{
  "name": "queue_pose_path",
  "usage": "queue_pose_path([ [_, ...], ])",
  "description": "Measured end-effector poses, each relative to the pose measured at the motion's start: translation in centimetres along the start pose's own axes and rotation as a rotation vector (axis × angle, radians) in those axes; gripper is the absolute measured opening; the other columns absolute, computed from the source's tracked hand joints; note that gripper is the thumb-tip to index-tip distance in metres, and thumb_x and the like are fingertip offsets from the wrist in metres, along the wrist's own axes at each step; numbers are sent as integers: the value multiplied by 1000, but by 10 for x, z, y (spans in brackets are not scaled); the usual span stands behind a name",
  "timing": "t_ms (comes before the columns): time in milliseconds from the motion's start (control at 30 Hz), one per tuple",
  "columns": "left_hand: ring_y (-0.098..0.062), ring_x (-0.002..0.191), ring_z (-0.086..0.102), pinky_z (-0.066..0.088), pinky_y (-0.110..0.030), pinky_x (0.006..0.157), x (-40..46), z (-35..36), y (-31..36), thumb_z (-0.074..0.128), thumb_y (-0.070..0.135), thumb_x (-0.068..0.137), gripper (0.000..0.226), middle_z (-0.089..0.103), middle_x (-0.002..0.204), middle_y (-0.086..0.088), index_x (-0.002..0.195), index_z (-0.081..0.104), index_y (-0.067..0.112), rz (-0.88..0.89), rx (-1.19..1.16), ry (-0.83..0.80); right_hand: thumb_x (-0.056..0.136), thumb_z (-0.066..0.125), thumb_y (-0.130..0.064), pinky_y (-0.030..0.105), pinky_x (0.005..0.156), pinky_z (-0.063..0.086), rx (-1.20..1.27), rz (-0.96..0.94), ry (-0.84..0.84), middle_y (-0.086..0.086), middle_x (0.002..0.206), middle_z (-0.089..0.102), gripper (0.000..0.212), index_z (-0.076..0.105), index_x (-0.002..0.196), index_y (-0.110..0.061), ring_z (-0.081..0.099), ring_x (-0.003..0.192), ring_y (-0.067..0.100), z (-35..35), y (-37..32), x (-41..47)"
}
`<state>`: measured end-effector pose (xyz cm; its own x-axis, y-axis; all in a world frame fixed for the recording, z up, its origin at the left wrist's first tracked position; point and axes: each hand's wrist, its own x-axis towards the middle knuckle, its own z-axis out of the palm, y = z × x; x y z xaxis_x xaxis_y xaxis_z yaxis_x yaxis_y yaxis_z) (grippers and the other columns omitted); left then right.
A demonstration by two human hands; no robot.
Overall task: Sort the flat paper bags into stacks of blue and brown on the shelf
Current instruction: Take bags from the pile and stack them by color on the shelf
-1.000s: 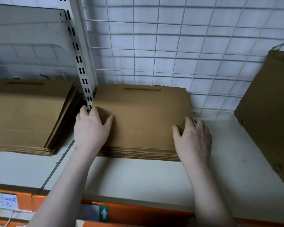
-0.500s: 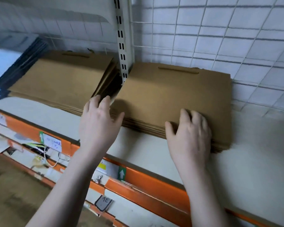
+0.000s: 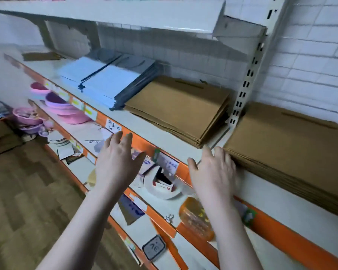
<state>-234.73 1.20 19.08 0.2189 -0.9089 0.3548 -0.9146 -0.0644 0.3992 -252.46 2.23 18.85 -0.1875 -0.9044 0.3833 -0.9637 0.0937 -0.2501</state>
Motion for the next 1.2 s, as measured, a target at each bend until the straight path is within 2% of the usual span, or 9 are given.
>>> queue_pose_path([
  [67, -34, 128, 38, 33, -41, 102, 3, -21, -52, 63, 36, 85, 56, 44, 139, -16, 131, 49, 7, -62, -3, -3, 77, 70, -34, 42, 81, 46, 5, -50, -10, 18, 98, 63, 39, 66, 104, -6, 57, 97, 36, 10, -52, -9],
  [200, -33, 123, 42, 34, -39, 99, 7, -51, -133, 65, 36, 83, 57, 49, 135, -14, 131, 51, 9, -155, 3, 7, 93, 47, -43, 40, 99, 33, 11, -163, -142, 13, 126, 52, 45, 52, 126, -13, 44, 121, 30, 27, -131, -23],
  [300, -33, 120, 45, 38, -39, 97, 10, -77, -199, 66, 38, 82, 56, 51, 130, -12, 129, 52, 11, -230, 14, 7, 94, 43, -44, 38, 100, 32, 40, -238, -222, 11, 132, 49, 46, 48, 130, -15, 41, 124, 28, 39, -199, -35],
  [567, -30, 121, 45, 40, -39, 97, 24, -112, -317, 64, 37, 83, 52, 52, 130, -11, 126, 54, 10, -406, 17, 37, 94, 44, -45, 37, 97, 32, 23, -366, -299, 12, 129, 50, 44, 50, 126, -15, 42, 122, 28, 74, -324, -35],
  [767, -27, 124, 41, 38, -37, 97, 67, -114, -387, 58, 42, 87, 48, 48, 134, -6, 126, 53, 13, -453, 96, 20, 94, 44, -40, 36, 96, 33, 56, -424, -314, 13, 126, 52, 42, 51, 127, -14, 44, 120, 29, 123, -402, -7],
  [1000, -29, 118, 46, 41, -36, 89, 183, -113, -485, 58, 41, 87, 45, 50, 129, -7, 121, 55, 12, -474, 175, -21, 94, 47, -37, 37, 92, 36, 118, -448, -341, 15, 122, 54, 40, 54, 122, -10, 46, 117, 31, 208, -518, 65],
  [1100, -30, 117, 46, 40, -37, 91, 243, -119, -527, 59, 38, 87, 43, 52, 126, -9, 119, 56, 11, -490, 191, -42, 93, 48, -36, 37, 92, 36, 151, -460, -324, 16, 121, 54, 39, 55, 119, -8, 47, 116, 32, 232, -578, 107],
  [1200, -32, 115, 47, 40, -38, 91, 301, -126, -564, 59, 35, 87, 42, 53, 123, -11, 120, 57, 10, -466, 225, 34, 93, 48, -37, 38, 95, 34, 185, -492, -296, 17, 124, 52, 42, 53, 125, -9, 45, 118, 33, 253, -635, 145],
])
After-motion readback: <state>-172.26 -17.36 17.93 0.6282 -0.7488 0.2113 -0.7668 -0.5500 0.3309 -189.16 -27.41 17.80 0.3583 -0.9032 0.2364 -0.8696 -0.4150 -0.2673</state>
